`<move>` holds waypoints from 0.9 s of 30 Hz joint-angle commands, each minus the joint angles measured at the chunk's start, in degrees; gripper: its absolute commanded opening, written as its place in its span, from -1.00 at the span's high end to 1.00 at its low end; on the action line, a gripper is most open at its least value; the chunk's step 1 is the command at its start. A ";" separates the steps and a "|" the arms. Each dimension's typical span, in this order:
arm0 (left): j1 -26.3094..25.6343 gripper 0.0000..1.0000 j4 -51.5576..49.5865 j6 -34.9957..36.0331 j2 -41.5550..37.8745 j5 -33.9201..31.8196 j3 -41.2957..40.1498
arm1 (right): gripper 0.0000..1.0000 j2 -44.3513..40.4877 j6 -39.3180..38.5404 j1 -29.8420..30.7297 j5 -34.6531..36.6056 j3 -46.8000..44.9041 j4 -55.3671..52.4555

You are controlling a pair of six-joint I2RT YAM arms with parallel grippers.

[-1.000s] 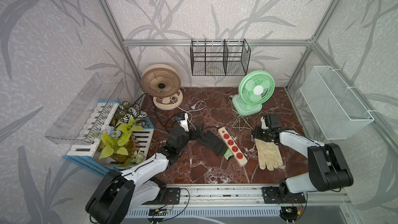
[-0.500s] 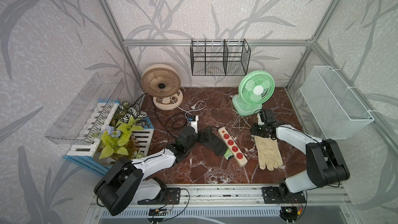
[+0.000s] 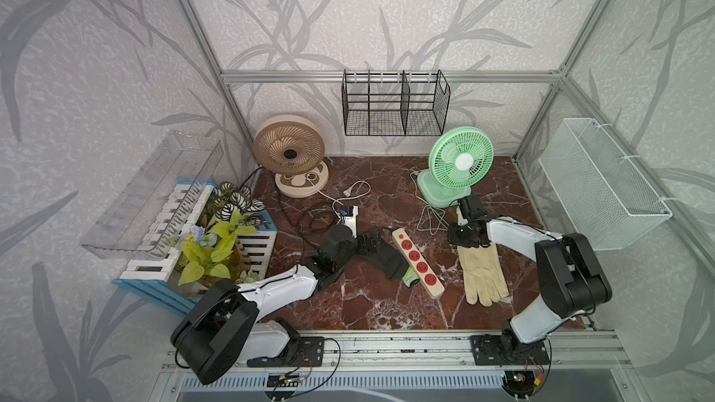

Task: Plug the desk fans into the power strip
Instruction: Pick up the plug from the center of the board.

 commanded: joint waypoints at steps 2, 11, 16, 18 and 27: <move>-0.29 -1.00 -0.30 0.94 0.43 -0.62 1.84 | 0.55 1.82 -0.71 2.09 -0.82 1.82 -3.24; -0.51 -1.00 -0.69 1.30 -0.81 -0.37 1.86 | 1.00 -4.90 1.05 4.25 -0.89 0.76 -4.70; -0.77 -1.00 -0.03 1.85 -2.00 0.02 1.26 | 1.00 -11.05 2.70 4.33 -3.71 -1.52 -2.85; -0.92 -1.00 0.80 1.82 -2.07 0.89 1.12 | 1.00 -14.45 4.01 4.37 -5.30 -2.97 -0.80; -2.27 -1.00 10.57 0.37 -2.94 7.66 -2.43 | 1.00 -27.45 14.51 4.39 -12.34 -9.21 9.15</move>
